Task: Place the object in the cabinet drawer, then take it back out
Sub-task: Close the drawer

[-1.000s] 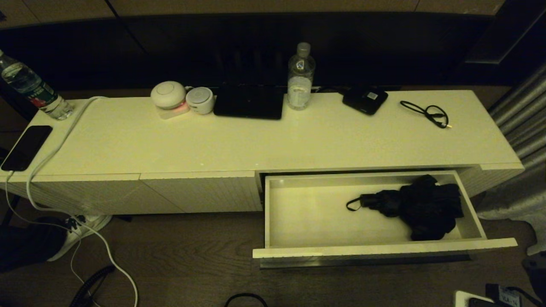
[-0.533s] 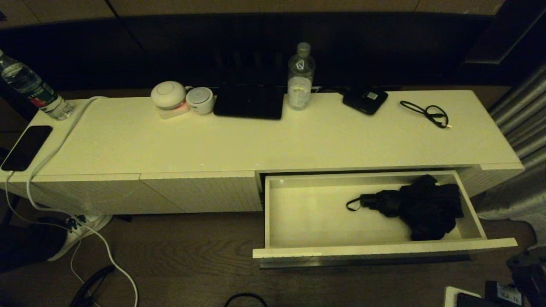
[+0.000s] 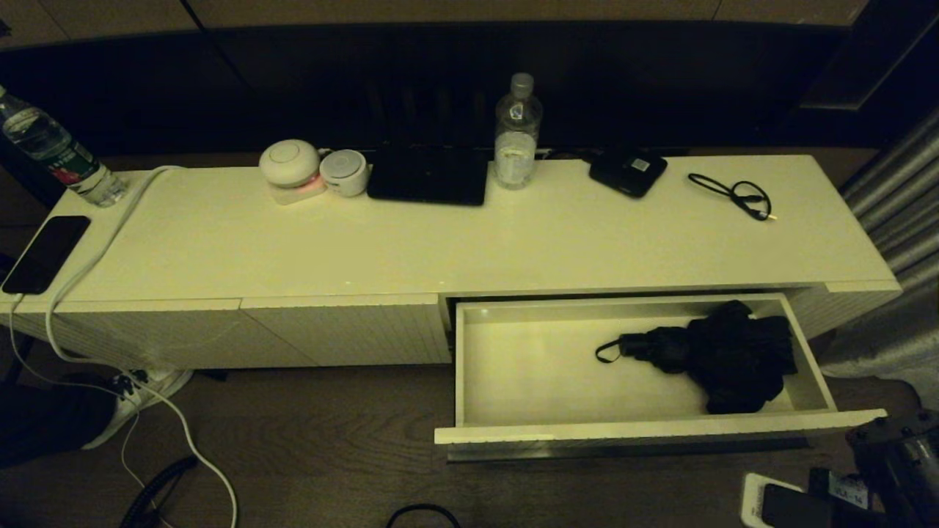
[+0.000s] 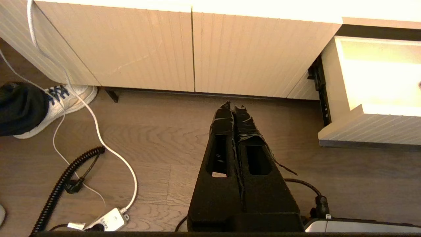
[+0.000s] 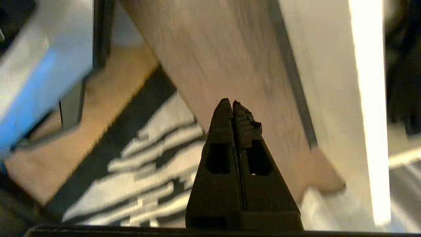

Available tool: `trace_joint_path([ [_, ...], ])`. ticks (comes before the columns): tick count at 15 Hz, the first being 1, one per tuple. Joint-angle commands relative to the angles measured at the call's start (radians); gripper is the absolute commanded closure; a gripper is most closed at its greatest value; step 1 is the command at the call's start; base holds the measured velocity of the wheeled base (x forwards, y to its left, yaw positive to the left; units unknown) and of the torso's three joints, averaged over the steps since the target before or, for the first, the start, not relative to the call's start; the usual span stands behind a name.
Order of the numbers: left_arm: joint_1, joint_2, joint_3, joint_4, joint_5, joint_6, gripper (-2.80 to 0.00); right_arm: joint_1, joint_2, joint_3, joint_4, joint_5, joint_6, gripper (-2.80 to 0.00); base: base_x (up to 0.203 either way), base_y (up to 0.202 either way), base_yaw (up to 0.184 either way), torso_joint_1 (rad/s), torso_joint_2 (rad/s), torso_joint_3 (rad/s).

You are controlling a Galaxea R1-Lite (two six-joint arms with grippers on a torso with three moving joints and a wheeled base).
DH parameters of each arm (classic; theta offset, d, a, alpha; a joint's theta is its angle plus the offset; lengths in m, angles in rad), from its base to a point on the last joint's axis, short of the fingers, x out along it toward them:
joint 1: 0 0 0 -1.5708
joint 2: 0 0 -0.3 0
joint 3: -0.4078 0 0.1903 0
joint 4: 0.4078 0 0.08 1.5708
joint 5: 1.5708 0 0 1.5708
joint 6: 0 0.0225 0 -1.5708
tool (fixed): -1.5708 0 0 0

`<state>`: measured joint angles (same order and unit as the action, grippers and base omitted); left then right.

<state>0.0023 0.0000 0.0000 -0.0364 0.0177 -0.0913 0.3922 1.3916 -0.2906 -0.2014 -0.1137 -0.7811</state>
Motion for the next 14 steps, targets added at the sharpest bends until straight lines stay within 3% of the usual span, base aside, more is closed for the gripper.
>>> trace_joint_path([
  [1,0.001,-0.002,0.002,0.0,0.001,-0.001,0.0,0.012,0.111,0.013,-0.114,0.01,-0.005,0.0,0.0,0.0,0.0,0.0,0.0,0.0],
  [14,0.001,-0.002,0.0,0.0,0.001,-0.001,0.0,0.01,0.415,0.036,-0.597,-0.073,0.029,0.0,0.0,0.0,0.0,0.0,0.0,0.0],
])
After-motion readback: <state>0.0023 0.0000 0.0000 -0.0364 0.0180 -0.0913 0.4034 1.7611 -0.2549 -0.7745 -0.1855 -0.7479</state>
